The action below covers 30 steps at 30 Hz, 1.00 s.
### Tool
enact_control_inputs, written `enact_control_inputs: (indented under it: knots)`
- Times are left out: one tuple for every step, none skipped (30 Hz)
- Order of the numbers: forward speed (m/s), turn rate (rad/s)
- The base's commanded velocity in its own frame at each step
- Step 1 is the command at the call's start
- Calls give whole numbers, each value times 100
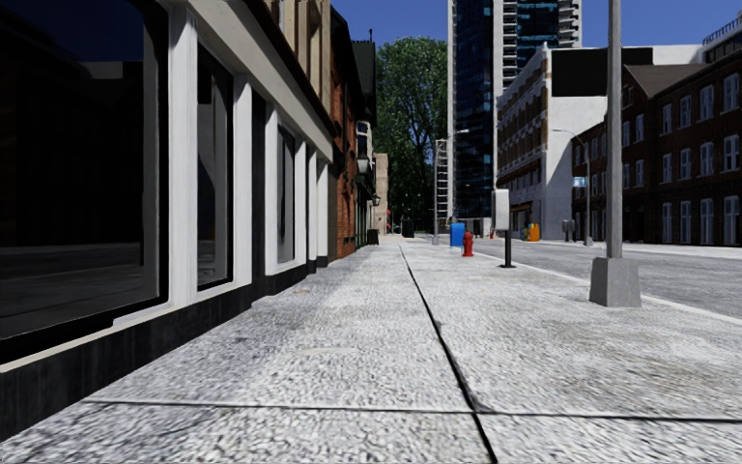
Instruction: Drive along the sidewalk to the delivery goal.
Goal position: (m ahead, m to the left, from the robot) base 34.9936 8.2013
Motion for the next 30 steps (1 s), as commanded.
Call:
enact_control_inputs:
  knots:
    - [200,0]
    - [200,0]
    - [200,0]
    - [200,0]
    - [200,0]
    - [200,0]
    - [200,0]
    - [200,0]
    - [200,0]
    - [200,0]
    - [200,0]
    - [200,0]
    - [200,0]
    - [200,0]
    - [200,0]
    - [200,0]
    - [200,0]
    - [200,0]
    - [200,0]
    - [200,0]
    - [200,0]
    - [200,0]
    - [200,0]
    - [200,0]
    - [200,0]
    - [200,0]
    - [200,0]
    - [200,0]
    - [200,0]
    - [200,0]
